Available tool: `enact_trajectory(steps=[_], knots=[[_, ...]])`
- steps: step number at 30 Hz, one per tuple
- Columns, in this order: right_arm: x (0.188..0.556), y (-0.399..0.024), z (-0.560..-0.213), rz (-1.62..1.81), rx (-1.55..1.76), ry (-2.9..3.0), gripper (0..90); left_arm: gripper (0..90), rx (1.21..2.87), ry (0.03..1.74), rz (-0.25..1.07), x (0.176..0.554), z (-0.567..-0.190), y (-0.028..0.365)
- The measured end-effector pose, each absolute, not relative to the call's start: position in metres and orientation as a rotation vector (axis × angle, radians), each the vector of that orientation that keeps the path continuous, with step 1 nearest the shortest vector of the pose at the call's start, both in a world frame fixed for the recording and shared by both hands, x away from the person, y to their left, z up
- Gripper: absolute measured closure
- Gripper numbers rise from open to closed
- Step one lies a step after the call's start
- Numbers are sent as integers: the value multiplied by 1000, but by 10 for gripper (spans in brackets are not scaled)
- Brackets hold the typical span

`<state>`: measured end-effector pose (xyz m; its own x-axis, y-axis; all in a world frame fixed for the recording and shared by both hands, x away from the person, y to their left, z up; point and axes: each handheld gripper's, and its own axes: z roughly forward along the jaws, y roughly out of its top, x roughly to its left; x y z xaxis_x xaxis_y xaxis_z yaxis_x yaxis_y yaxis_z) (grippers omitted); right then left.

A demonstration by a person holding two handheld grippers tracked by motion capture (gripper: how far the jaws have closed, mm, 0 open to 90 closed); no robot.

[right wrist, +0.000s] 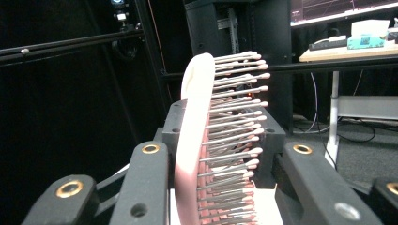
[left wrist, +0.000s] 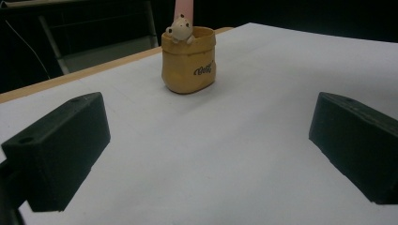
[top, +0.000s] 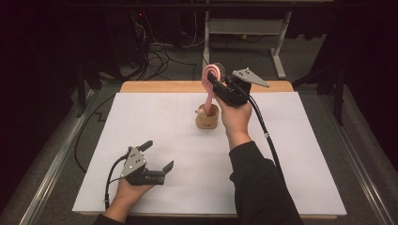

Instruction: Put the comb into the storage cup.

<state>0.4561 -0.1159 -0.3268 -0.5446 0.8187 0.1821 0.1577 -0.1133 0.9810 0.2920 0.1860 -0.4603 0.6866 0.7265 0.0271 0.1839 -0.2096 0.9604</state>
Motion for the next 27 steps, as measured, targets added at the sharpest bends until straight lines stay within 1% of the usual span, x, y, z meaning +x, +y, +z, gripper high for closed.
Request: enact_trajectory(steps=[27], knots=[[464, -109, -354, 1699, 1129, 1687, 665, 0, 1751, 730, 587, 292, -460, 186]])
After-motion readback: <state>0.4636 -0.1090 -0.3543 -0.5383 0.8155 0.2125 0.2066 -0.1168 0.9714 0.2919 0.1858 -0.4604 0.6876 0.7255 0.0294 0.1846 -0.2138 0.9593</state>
